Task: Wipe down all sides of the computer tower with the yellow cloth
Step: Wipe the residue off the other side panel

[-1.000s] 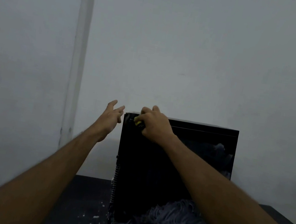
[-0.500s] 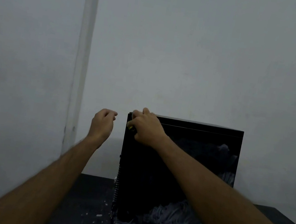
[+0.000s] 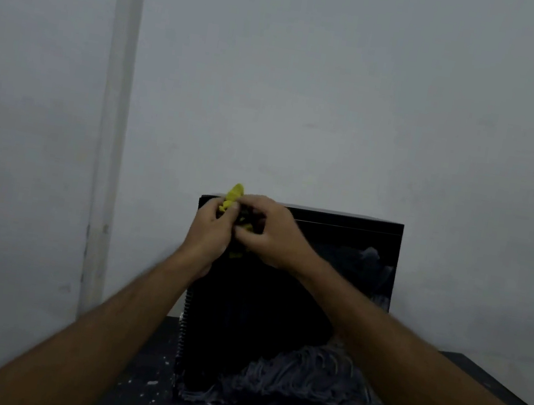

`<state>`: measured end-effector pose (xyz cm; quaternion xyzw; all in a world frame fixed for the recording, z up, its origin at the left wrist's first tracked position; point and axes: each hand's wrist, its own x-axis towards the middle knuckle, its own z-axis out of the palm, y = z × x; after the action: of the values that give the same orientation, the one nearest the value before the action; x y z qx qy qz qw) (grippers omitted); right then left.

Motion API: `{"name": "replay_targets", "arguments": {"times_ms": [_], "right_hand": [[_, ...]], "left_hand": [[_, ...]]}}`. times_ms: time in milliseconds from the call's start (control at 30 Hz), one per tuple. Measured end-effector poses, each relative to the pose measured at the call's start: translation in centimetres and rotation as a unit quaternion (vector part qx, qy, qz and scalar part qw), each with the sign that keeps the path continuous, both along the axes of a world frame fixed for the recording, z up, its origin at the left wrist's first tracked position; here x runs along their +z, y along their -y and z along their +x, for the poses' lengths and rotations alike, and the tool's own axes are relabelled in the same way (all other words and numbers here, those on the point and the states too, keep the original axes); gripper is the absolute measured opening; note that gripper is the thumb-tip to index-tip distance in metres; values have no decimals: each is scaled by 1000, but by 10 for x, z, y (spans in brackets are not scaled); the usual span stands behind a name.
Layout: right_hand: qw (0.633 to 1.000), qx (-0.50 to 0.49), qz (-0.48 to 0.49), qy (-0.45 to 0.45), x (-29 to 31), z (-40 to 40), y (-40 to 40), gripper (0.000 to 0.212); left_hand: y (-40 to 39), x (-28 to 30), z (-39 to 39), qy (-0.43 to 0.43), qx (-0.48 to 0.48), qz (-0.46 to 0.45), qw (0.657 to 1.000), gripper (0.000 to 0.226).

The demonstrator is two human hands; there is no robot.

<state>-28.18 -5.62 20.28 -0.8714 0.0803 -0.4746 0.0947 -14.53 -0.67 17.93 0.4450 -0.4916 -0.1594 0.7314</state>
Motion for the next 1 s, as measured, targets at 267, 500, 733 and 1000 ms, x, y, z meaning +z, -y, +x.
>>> {"name": "replay_targets", "arguments": {"times_ms": [267, 500, 733, 1000], "right_hand": [[947, -297, -3, 125, -8, -130, 84, 37], [919, -388, 66, 2, -19, -189, 124, 54], [916, -397, 51, -35, -28, -190, 126, 62], [905, -420, 44, -52, -33, -188, 123, 68]], "left_hand": [[-14, -15, 61, 333, 309, -74, 888, 34], [-25, -18, 85, 432, 346, -29, 832, 48], [-20, -51, 85, 544, 322, 47, 773, 46], [-18, -29, 86, 542, 355, 9, 762, 30]]}}
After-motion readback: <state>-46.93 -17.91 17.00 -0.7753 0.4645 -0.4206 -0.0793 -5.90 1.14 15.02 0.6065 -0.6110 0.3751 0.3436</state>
